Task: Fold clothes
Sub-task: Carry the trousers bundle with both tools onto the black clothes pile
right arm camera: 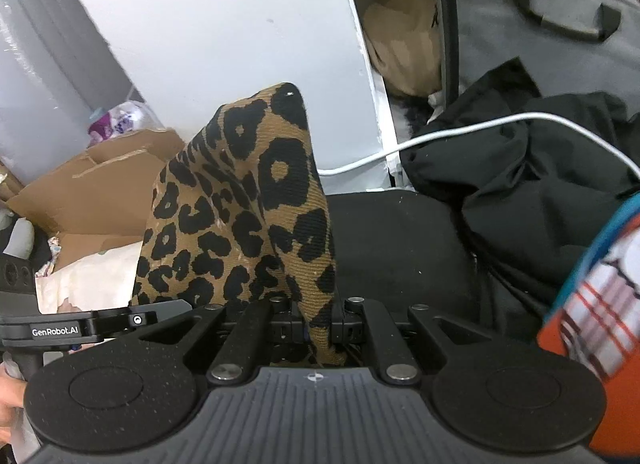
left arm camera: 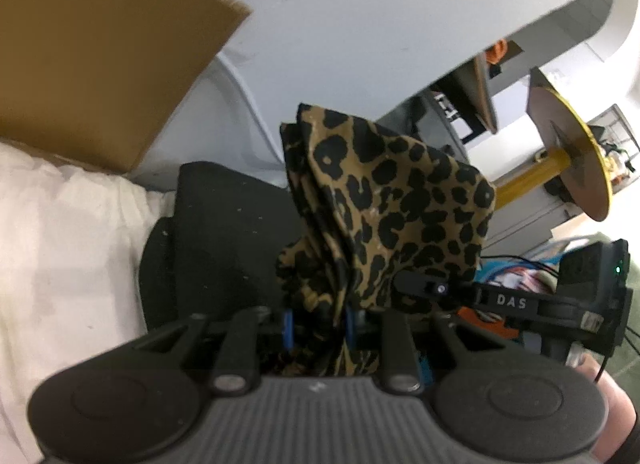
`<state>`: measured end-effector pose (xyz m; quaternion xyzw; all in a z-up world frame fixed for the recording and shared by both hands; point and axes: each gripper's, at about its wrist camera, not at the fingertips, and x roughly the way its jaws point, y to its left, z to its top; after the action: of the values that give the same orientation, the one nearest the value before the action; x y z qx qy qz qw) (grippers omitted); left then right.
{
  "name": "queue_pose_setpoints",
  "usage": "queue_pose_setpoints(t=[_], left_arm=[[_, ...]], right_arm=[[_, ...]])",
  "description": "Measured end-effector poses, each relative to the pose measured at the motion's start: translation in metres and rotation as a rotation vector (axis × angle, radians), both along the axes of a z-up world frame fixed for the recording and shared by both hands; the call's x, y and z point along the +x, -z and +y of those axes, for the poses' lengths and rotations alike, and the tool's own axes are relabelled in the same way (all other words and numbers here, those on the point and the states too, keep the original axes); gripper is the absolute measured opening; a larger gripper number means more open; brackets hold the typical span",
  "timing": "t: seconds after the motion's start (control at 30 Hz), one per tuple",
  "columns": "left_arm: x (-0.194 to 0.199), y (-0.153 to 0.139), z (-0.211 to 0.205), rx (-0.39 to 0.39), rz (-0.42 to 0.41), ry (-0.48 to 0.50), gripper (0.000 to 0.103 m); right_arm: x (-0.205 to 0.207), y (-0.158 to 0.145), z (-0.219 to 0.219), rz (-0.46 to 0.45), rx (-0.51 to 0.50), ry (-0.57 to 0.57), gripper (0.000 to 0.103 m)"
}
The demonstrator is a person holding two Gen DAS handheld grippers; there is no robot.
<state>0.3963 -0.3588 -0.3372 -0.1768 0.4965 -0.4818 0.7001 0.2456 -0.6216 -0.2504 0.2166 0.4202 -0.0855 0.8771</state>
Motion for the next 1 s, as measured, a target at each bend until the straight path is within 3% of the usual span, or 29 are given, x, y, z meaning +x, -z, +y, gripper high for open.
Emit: queue_pose_setpoints(t=[0.37,0.7,0.83,1.0], left_arm=[[0.037,0.046,-0.015,0.083,0.083,-0.06,0.024],[0.047,0.062,-0.014,0.115,0.093,-0.079,0.03],[0.043,0.04,-0.008,0.19,0.012,-0.068,0.039],[0.044,0.005,-0.004,0.225,-0.104,-0.055,0.036]], right_arm=[[0.042,0.061,-0.021,0.066,0.032,0.036,0.007],[0.071,0.094,-0.033,0.107,-0.014,0.05,0.01],[0.068,0.083,-0.032,0.118,-0.151,0.111,0.017],[0.042,0.06,-0.023,0.035,-0.22,0.132,0.018]])
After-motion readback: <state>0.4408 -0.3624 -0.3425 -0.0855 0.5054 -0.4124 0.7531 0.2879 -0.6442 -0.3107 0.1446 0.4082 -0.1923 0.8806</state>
